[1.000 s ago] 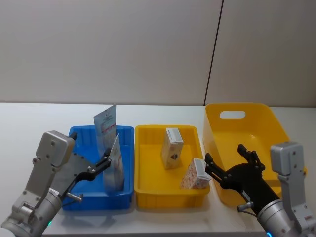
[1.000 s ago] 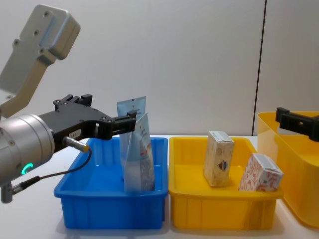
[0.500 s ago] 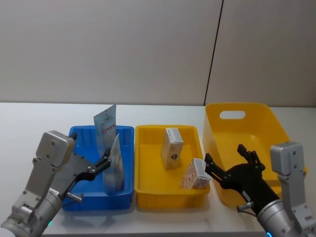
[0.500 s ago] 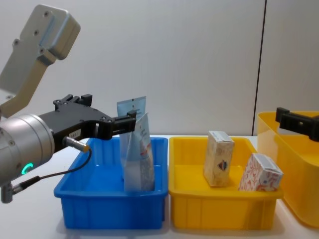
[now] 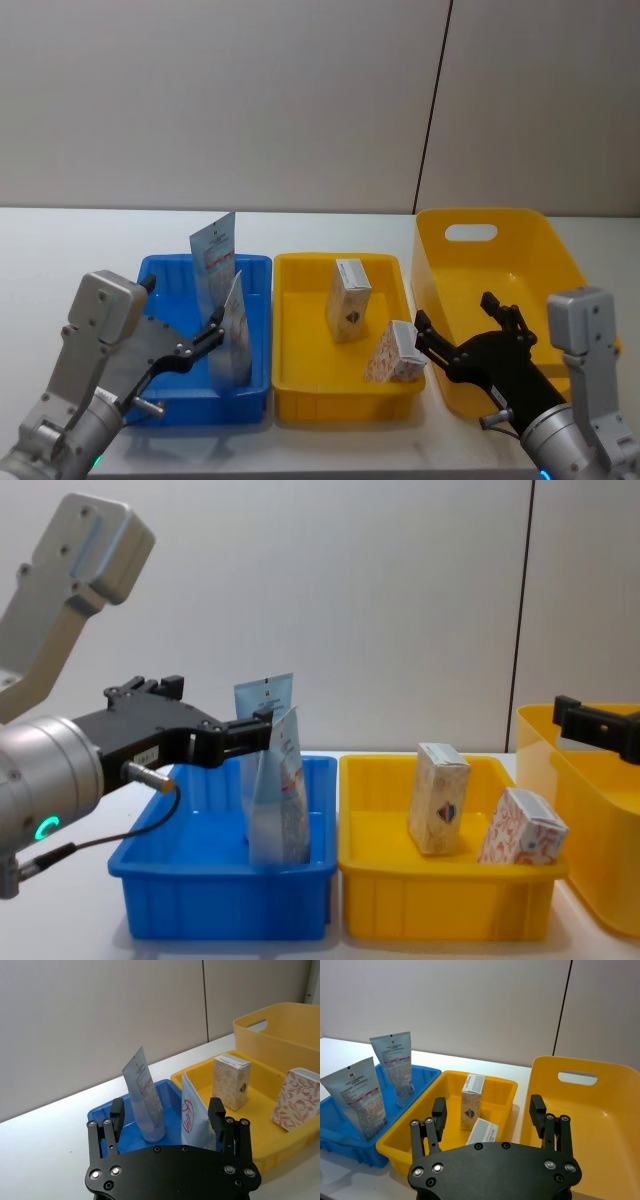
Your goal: Bimanual collaborative sorting of washing and personal care products
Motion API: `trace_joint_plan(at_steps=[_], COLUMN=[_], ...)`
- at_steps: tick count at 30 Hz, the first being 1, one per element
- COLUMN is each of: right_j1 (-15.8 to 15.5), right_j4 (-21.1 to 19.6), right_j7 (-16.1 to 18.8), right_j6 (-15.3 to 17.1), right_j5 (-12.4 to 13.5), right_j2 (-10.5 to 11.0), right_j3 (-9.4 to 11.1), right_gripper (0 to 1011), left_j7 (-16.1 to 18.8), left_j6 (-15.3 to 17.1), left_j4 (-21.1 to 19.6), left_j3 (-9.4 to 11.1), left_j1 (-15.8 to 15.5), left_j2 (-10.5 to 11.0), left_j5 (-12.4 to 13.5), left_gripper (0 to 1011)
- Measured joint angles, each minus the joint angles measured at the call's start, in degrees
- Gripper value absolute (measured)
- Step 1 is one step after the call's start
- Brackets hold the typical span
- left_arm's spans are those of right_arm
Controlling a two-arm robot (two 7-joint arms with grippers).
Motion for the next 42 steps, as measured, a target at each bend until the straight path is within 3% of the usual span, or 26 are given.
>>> trace_joint_plan(at_steps=[9,24,33,42], right_j1=[0.0,0.0,0.0,0.0], right_j4=[0.0,0.0,0.0,0.0], right_j7=[0.0,0.0,0.0,0.0], right_j6=[0.0,0.0,0.0,0.0], right_j5=[0.0,0.0,0.0,0.0], right_j2=[0.0,0.0,0.0,0.0], right_j3=[0.0,0.0,0.0,0.0], right_gripper=[1003,1003,1003,1003], left_j7=[-2.2,-8.7,-10.4,-11.8], left_j6=[0.7,3.9,6.0,7.4], left_j4=[-2.1,-4.8,-2.9,2.2], left_j3=[-1.0,-3.0,-2.7,-1.8], left_j1=[2.4,6.6,5.2,1.1], left_j2=[1.0,2.0,0.7,-1.4], left_j5=[-2.7,-10.6,-12.2,-12.3], left_gripper=[1001,1001,1001,1001])
